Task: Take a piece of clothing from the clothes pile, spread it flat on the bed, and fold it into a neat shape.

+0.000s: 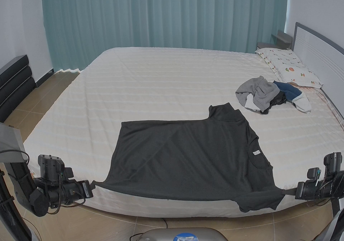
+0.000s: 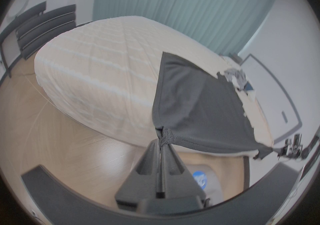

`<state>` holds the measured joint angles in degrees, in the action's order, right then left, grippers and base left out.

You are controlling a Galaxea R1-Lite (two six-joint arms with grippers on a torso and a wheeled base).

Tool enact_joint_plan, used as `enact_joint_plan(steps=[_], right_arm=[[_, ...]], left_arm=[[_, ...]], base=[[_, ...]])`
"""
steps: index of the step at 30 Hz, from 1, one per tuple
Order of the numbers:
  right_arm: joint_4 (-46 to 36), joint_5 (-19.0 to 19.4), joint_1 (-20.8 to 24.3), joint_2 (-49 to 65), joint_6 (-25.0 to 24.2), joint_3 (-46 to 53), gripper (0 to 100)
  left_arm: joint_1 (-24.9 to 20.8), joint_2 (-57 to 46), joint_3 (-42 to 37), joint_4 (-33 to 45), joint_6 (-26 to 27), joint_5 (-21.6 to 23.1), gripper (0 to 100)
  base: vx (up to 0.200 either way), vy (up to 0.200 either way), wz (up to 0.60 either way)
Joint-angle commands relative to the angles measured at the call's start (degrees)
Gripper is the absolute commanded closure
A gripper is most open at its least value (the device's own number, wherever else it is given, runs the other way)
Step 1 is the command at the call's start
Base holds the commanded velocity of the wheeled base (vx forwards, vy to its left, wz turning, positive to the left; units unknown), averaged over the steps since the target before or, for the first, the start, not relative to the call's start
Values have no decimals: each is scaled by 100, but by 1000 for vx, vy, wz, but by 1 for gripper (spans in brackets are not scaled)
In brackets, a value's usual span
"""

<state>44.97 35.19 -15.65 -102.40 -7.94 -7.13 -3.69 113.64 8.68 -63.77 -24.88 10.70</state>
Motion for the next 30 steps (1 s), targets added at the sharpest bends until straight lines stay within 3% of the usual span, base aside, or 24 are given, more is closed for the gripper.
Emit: enact_joint_plan(steps=[1, 13, 24, 30], right_arm=[[29, -21, 221, 133, -507, -851, 100], [20, -83, 555, -324, -709, -1607, 100], [29, -320, 651, -1027, -753, -2266, 100], [38, -347, 801, -1423, -1043, -2688, 100]], left_arm=[[-9, -26, 714, 14, -790, -51, 100], [-35, 194, 1004, 84, -966, -68, 100], [-26, 695, 2076, 893, -1019, -68, 100], [-35, 1108, 2630, 1147, -1028, -77, 100]], base=[[0, 0, 0], [0, 0, 0], [0, 0, 0], [0, 0, 0]])
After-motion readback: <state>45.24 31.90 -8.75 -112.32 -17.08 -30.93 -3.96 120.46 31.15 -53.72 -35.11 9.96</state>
